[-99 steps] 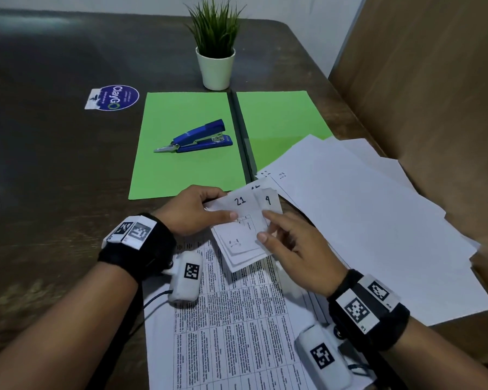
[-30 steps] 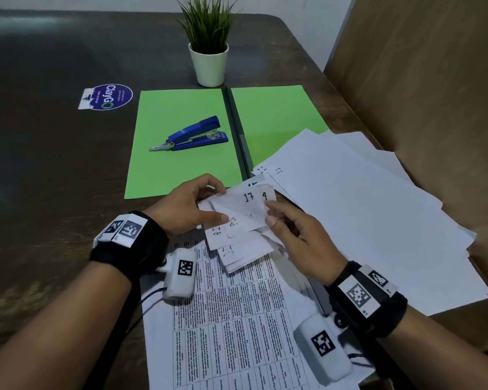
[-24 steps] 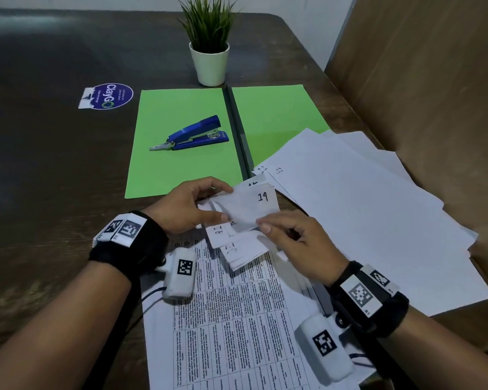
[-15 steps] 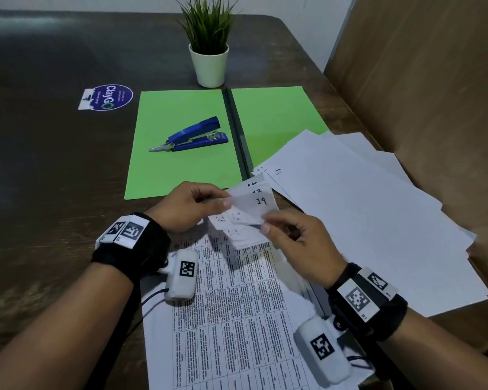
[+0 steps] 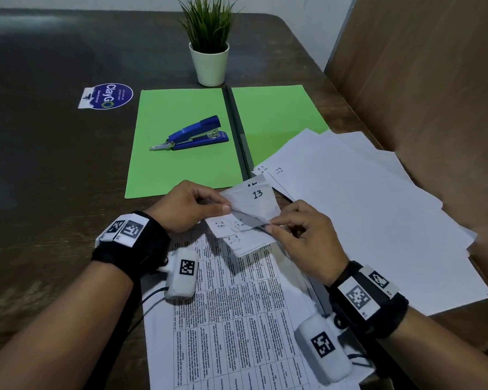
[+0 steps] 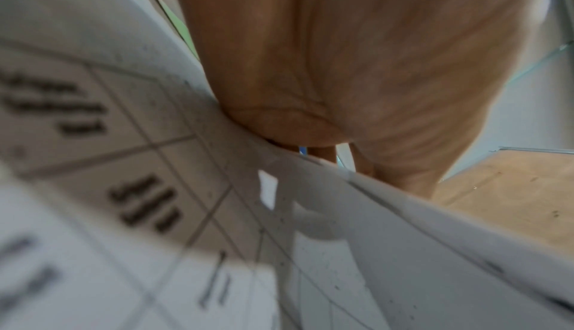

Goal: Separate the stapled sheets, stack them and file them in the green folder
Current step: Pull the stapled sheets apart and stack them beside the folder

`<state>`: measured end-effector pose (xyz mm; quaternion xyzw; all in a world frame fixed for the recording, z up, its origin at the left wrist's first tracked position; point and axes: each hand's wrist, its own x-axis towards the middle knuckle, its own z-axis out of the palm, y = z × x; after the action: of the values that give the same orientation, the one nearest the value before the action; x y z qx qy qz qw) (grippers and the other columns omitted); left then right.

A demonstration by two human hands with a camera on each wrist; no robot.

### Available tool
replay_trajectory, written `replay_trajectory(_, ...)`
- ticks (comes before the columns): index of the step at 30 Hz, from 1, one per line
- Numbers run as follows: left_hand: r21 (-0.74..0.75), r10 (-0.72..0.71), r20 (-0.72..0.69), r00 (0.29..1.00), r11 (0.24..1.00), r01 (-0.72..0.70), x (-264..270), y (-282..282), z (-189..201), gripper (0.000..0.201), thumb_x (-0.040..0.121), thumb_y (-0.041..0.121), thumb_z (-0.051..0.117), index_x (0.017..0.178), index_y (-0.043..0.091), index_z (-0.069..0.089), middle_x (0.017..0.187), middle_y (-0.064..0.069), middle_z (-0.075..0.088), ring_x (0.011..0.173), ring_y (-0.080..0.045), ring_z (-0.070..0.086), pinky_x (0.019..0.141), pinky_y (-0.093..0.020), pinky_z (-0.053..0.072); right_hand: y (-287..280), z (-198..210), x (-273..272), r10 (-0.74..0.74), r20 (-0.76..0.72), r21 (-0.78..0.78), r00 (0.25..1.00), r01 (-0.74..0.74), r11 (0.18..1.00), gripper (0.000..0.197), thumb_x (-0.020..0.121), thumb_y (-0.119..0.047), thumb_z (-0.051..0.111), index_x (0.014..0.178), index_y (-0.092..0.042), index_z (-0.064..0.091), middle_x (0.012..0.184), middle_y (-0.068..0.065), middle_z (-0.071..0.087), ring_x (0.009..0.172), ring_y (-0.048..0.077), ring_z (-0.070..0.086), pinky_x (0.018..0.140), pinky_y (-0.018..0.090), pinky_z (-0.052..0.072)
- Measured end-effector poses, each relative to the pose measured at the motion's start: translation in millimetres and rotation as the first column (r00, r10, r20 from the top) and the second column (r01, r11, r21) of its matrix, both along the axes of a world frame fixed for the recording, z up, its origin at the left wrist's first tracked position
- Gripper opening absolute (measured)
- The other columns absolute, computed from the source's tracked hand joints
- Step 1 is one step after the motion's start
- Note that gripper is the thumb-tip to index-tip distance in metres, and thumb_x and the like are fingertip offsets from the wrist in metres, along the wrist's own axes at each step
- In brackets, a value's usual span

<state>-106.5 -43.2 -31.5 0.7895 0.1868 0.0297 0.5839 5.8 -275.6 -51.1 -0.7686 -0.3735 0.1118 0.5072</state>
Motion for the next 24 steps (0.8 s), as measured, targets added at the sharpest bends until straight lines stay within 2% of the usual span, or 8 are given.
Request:
replay_trajectory(4,-0.028,0.023,0.012,1.0,0.999,-0.023,1.2,1.1,-2.8,0.027,0.07,0.034,0.077,0.089,0.014,0.081,0.091,-0.01,0.078,0.088,-0.021,0.068,0.095,-0.045,0.054,2.2,3.5,-3.2,0.019,0.105,-0.018,0.994,-0.017,1.0,0.004,0.083,-0.022,0.078,0.081,-0.02,0.077,0.082,-0.01,0.065,0.077,0.01,0.061,0.066,0.03,0.052)
replay_trajectory(6,-0.039,0.042,0.013,0.999,0.998,-0.041,2.0,1.8,-3.8,0.019,0.076,0.027,0.077,0.09,0.014,0.081,0.091,-0.008,0.079,0.088,-0.019,0.069,0.094,-0.042,0.054,6.0,10.7,-5.1,0.047,0.127,-0.026,0.991,-0.044,0.999,0.008,0.083,-0.029,0.078,0.08,-0.021,0.077,0.08,-0.013,0.065,0.074,0.01,0.06,0.065,0.026,0.05)
replay_trajectory(9,-0.041,0.051,0.029,0.998,0.998,-0.05,2.7,2.0,-5.4,0.008,0.086,0.016,0.075,0.085,0.021,0.081,0.09,-0.003,0.079,0.086,-0.012,0.068,0.09,-0.034,0.053,15.0,21.5,-5.2,0.032,-0.011,0.02,0.999,-0.032,0.999,0.017,0.091,-0.038,0.067,0.086,-0.024,0.075,0.076,-0.009,0.068,0.067,0.003,0.058,0.061,0.021,0.046)
replay_trajectory(11,-0.037,0.053,0.03,0.998,0.998,-0.052,2.6,1.6,-6.3,0.009,0.085,0.013,0.075,0.083,0.021,0.08,0.092,-0.003,0.079,0.084,-0.009,0.068,0.087,-0.027,0.053,21.6,21.4,2.2,-0.09,-0.088,0.031,0.992,0.093,0.995,0.011,0.092,-0.036,0.067,0.09,-0.025,0.071,0.075,-0.005,0.068,0.069,0.006,0.061,0.064,0.023,0.051)
replay_trajectory(13,-0.022,0.032,0.024,0.999,0.999,-0.032,1.9,1.7,-6.4,0.009,0.083,0.009,0.078,0.084,0.018,0.079,0.088,-0.004,0.078,0.078,-0.007,0.066,0.081,-0.024,0.052,26.3,17.3,11.1,-0.205,-0.045,-0.055,0.978,0.202,0.978,0.013,0.084,-0.031,0.078,0.086,-0.024,0.067,0.072,-0.005,0.064,0.065,0.007,0.059,0.065,0.024,0.051)
replay_trajectory(16,-0.007,0.009,0.013,1.0,1.0,-0.008,1.4,2.0,-6.3,0.01,0.082,0.004,0.079,0.087,0.013,0.08,0.088,-0.006,0.078,0.08,-0.011,0.066,0.083,-0.031,0.055,33.6,14.8,15.6,-0.21,0.023,-0.142,0.977,0.211,0.967,0.024,0.076,-0.028,0.084,0.068,-0.019,0.064,0.07,-0.005,0.06,0.06,0.008,0.053,0.064,0.027,0.05)
replay_trajectory(21,-0.033,0.048,0.052,0.997,0.998,-0.047,1.9,2.0,-4.5,0.014,0.081,0.003,0.079,0.085,0.016,0.079,0.091,-0.009,0.078,0.08,-0.013,0.065,0.082,-0.028,0.055,37.5,13.6,12.2,-0.149,0.195,-0.028,0.969,0.157,0.987,0.028,0.081,-0.017,0.079,0.059,-0.016,0.062,0.061,-0.009,0.055,0.056,0.007,0.049,0.057,0.022,0.041)
replay_trajectory(24,-0.029,0.048,0.061,0.997,0.998,-0.046,1.8,3.5,-5.7,0.014,0.08,0.004,0.081,0.085,0.016,0.08,0.09,-0.012,0.077,0.081,-0.016,0.066,0.084,-0.034,0.056,36.1,10.3,11.9,-0.081,0.281,-0.024,0.956,0.092,0.995,0.027,0.086,-0.015,0.074,0.063,-0.022,0.061,0.064,-0.011,0.052,0.057,0.004,0.049,0.056,0.016,0.035)
